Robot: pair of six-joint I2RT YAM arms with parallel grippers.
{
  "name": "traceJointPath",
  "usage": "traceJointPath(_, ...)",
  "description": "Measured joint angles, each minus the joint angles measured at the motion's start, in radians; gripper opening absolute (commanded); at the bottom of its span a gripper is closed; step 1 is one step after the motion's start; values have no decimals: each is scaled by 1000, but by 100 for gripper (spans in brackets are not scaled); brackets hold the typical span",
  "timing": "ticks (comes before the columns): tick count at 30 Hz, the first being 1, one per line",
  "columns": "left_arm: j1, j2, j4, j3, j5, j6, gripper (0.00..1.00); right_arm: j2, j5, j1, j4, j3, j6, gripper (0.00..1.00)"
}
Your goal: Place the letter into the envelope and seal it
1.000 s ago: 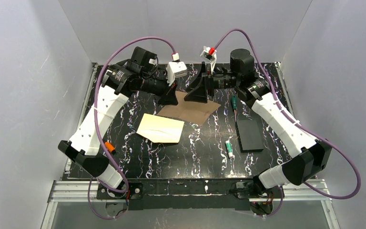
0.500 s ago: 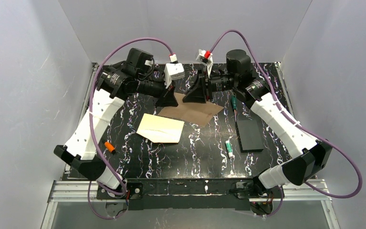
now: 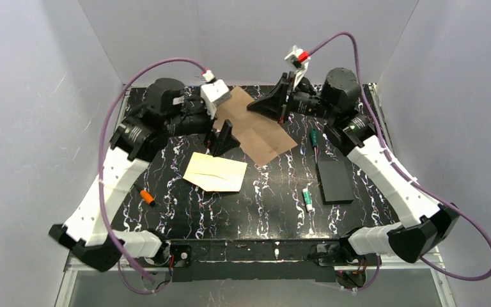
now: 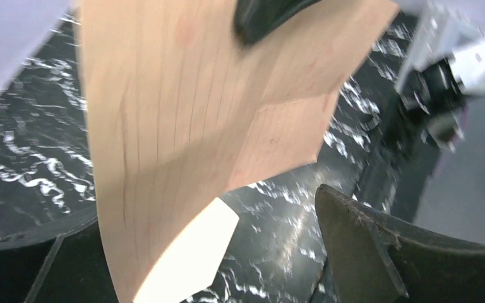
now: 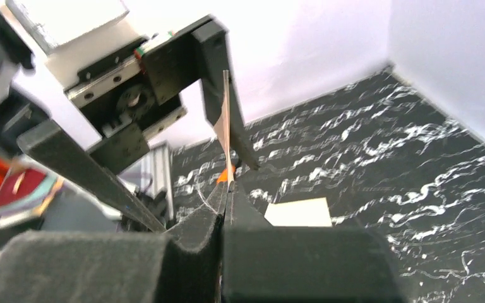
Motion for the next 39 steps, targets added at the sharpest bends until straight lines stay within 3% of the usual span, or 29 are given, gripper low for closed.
traceJointPath(4,16,-158,269,-172,-123,-187,98,-59,176,0,183,-63,132,1)
traceJointPath(9,58,-192,446,-159,-173,-410,98,-79,372,0,402,-115,300,1)
traceJointPath(17,138,-77,752,-186,87,-828,96,-69,546,0,688,-115,476,1)
traceJointPath(22,174,-39,806,-214,143,-951,96,-53,568,0,763,-100,515,1)
traceJointPath(24,186,-37,829,-214,163,-983,92,-53,571,0,773,-95,526,1)
traceJointPath(27,195,-34,903,-214,218,-1051,74,-53,571,0,787,-91,542,1)
traceJointPath(33,204,-29,1151,-233,330,-1228,52,-53,580,0,807,-91,569,1)
traceJointPath(39,222,-24,1246,-246,367,-1310,37,-34,572,0,839,-79,586,1)
